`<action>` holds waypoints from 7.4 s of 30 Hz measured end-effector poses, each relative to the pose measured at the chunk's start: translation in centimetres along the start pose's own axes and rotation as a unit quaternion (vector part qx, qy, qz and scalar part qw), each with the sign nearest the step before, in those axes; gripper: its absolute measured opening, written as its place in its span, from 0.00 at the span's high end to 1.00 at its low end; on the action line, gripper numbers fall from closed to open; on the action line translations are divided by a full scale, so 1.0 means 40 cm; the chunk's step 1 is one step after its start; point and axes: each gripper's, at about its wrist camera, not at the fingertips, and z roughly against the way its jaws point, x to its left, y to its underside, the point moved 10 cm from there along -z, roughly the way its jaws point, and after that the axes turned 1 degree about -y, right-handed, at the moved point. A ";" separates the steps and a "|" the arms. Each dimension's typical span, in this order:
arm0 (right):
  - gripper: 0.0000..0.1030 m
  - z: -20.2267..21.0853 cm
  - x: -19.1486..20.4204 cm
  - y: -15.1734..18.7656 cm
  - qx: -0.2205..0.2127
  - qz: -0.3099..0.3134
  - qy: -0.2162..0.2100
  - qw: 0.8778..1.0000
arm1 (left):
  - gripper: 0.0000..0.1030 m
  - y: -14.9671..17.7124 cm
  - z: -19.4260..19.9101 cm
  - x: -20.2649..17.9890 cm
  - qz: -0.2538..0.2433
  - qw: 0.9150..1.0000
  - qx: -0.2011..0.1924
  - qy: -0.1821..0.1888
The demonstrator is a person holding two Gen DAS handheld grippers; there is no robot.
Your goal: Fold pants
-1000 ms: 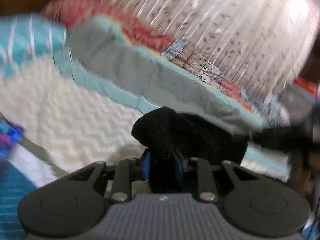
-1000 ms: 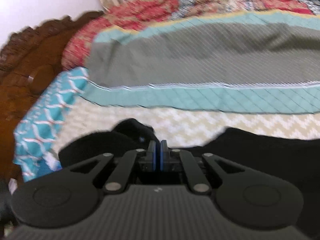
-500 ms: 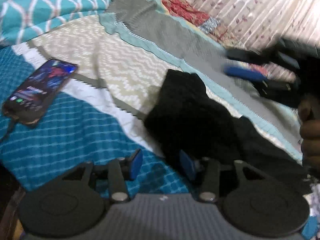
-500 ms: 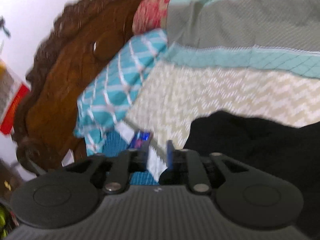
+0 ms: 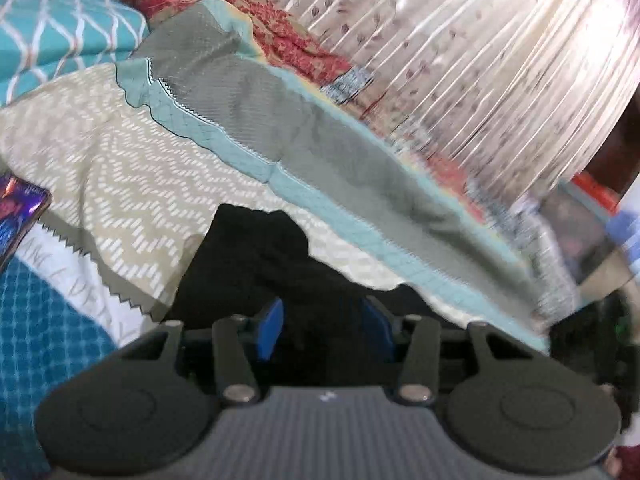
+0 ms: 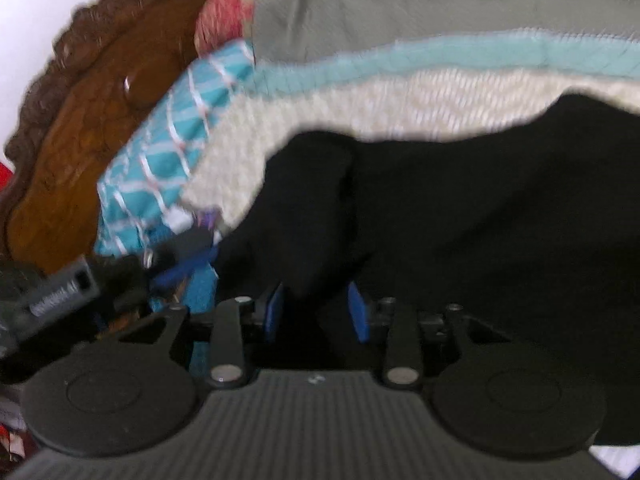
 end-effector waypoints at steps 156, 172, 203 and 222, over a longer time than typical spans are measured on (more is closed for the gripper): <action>0.87 0.524 -0.444 0.041 -0.273 -0.083 0.151 0.946 | 0.44 0.142 -0.169 -0.202 -0.027 0.986 0.149 -0.063; 0.42 0.613 -0.414 0.106 -0.273 0.005 0.205 0.940 | 0.44 0.190 -0.224 -0.328 -0.056 0.982 0.182 -0.017; 0.69 0.831 -0.609 0.203 -0.357 -0.154 0.320 0.864 | 0.47 0.309 -0.330 -0.521 -0.099 0.967 0.232 0.042; 0.65 0.443 -0.223 0.199 -0.187 -0.064 0.185 0.963 | 0.37 0.093 0.014 0.129 0.224 0.972 0.071 -0.013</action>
